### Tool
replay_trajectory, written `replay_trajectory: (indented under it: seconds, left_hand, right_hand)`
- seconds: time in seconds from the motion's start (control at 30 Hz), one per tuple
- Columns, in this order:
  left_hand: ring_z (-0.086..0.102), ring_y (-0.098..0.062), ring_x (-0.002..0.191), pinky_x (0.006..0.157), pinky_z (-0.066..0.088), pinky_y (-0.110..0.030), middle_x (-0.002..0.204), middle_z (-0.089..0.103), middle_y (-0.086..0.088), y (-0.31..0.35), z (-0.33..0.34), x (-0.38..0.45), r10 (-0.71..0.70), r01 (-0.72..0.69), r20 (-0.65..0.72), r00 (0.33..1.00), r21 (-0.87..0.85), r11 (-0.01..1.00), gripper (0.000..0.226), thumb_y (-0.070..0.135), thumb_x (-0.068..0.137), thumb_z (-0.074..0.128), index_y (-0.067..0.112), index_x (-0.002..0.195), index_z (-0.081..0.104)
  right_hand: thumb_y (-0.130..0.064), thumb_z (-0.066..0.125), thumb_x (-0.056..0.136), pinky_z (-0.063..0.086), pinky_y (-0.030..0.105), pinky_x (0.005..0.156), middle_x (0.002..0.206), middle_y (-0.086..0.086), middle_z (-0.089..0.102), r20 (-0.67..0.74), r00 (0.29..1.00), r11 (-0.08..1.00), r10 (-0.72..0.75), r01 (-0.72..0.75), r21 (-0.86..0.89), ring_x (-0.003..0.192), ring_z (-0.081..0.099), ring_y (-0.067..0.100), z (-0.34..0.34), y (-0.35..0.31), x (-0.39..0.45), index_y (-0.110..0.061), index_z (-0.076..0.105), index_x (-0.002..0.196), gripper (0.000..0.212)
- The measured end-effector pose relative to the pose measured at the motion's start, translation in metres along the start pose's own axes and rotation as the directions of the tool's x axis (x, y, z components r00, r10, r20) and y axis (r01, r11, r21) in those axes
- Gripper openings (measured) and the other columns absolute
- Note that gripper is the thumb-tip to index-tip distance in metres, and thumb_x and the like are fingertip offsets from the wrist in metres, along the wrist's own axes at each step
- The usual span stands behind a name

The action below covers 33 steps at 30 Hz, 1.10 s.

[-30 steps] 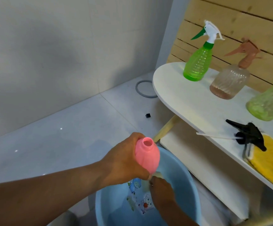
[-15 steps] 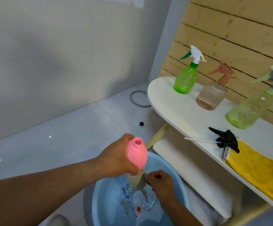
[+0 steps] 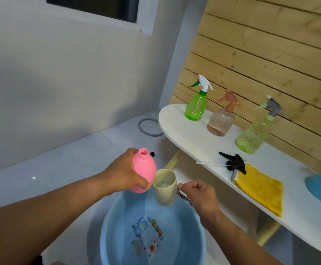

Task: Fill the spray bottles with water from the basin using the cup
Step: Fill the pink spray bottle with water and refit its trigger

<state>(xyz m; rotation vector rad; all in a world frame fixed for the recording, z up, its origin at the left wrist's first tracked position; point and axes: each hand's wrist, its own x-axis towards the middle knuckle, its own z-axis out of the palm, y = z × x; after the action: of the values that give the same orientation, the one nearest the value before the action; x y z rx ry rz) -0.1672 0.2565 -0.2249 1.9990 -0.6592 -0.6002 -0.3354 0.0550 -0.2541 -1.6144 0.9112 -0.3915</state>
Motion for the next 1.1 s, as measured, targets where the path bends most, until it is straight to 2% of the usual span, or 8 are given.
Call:
replay_trajectory:
  seconds: [0.1, 0.27, 0.47, 0.6, 0.63, 0.73, 0.9, 1.1]
  left_hand:
    - [0.061, -0.019, 0.108, 0.087, 0.060, -0.042, 0.119, 0.059, 0.008, 0.002, -0.005, -0.002, -0.012, 0.012, -0.004, 1.000, 0.000, 1.000, 0.094, 0.021, 0.055, 0.098, 0.036, 0.131, 0.046]
    - [0.061, -0.021, 0.106, 0.085, 0.061, -0.042, 0.117, 0.059, 0.007, -0.002, -0.002, -0.011, -0.016, 0.016, 0.002, 1.000, 0.065, 0.998, 0.093, 0.023, 0.054, 0.098, 0.036, 0.128, 0.045]
    - [0.059, -0.014, 0.107, 0.083, 0.061, -0.037, 0.119, 0.057, 0.011, -0.006, 0.012, -0.022, 0.021, -0.028, 0.064, 0.998, 0.105, 0.994, 0.096, 0.028, 0.054, 0.097, 0.038, 0.132, 0.042]
    - [0.058, -0.011, 0.108, 0.080, 0.061, -0.032, 0.120, 0.056, 0.014, -0.007, 0.023, -0.025, 0.052, -0.064, 0.103, 0.993, 0.121, 0.991, 0.098, 0.034, 0.051, 0.094, 0.040, 0.134, 0.042]
    - [0.058, -0.010, 0.108, 0.080, 0.061, -0.032, 0.120, 0.056, 0.015, -0.008, 0.026, -0.025, 0.056, -0.070, 0.109, 0.992, 0.126, 0.990, 0.098, 0.036, 0.051, 0.094, 0.041, 0.133, 0.042]
    - [0.059, -0.010, 0.109, 0.081, 0.062, -0.034, 0.119, 0.057, 0.017, -0.008, 0.031, -0.023, 0.064, -0.080, 0.122, 0.990, 0.135, 0.988, 0.098, 0.040, 0.048, 0.094, 0.044, 0.131, 0.042]
    - [0.060, -0.014, 0.109, 0.084, 0.061, -0.036, 0.118, 0.056, 0.018, -0.006, 0.035, -0.020, 0.074, -0.099, 0.139, 0.988, 0.185, 0.978, 0.096, 0.040, 0.050, 0.094, 0.044, 0.131, 0.041]
    - [0.061, -0.015, 0.106, 0.085, 0.059, -0.038, 0.115, 0.057, 0.019, -0.005, 0.038, -0.019, 0.071, -0.108, 0.140, 0.988, 0.278, 0.954, 0.094, 0.046, 0.050, 0.092, 0.045, 0.128, 0.040]
  right_hand:
    - [-0.020, 0.086, 0.079, 0.043, 0.026, 0.056, 0.063, -0.002, 0.062, -0.027, 1.000, 1.000, -0.001, 0.001, 0.017, 0.049, 0.049, 0.007, -0.011, -0.017, -0.011, -0.013, 0.065, 0.070, 0.023]
    - [-0.028, 0.089, 0.075, 0.042, 0.029, 0.060, 0.070, 0.000, 0.065, -0.036, 0.996, 0.996, -0.076, 0.077, 0.034, 0.064, 0.049, 0.014, -0.034, -0.056, -0.028, -0.010, 0.069, 0.083, 0.028]
    - [-0.017, 0.087, 0.077, 0.042, 0.012, 0.052, 0.073, 0.002, 0.073, -0.068, 0.958, 0.960, -0.279, 0.280, -0.005, 0.052, 0.055, -0.001, -0.051, -0.102, -0.049, -0.002, 0.069, 0.083, 0.024]
    - [-0.017, 0.089, 0.075, 0.052, 0.030, 0.069, 0.080, 0.006, 0.076, -0.067, 0.928, 0.931, -0.365, 0.363, -0.047, 0.072, 0.068, 0.017, -0.052, -0.109, -0.056, -0.005, 0.070, 0.082, 0.024]
    - [-0.017, 0.089, 0.074, 0.052, 0.033, 0.071, 0.079, 0.004, 0.075, -0.073, 0.921, 0.923, -0.383, 0.379, -0.065, 0.073, 0.067, 0.018, -0.051, -0.109, -0.057, -0.006, 0.070, 0.081, 0.023]
    - [-0.019, 0.089, 0.075, 0.047, 0.024, 0.064, 0.071, -0.006, 0.071, -0.079, 0.897, 0.897, -0.434, 0.422, -0.130, 0.063, 0.058, 0.005, -0.048, -0.111, -0.062, -0.012, 0.070, 0.080, 0.021]
    - [-0.022, 0.086, 0.079, 0.042, 0.014, 0.057, 0.065, -0.015, 0.068, -0.070, 0.867, 0.852, -0.493, 0.466, -0.239, 0.057, 0.054, -0.002, -0.043, -0.114, -0.067, -0.018, 0.069, 0.080, 0.018]
    - [-0.028, 0.085, 0.081, 0.044, 0.024, 0.062, 0.070, -0.020, 0.069, -0.063, 0.848, 0.811, -0.525, 0.477, -0.338, 0.063, 0.061, 0.000, -0.039, -0.117, -0.072, -0.025, 0.069, 0.083, 0.016]
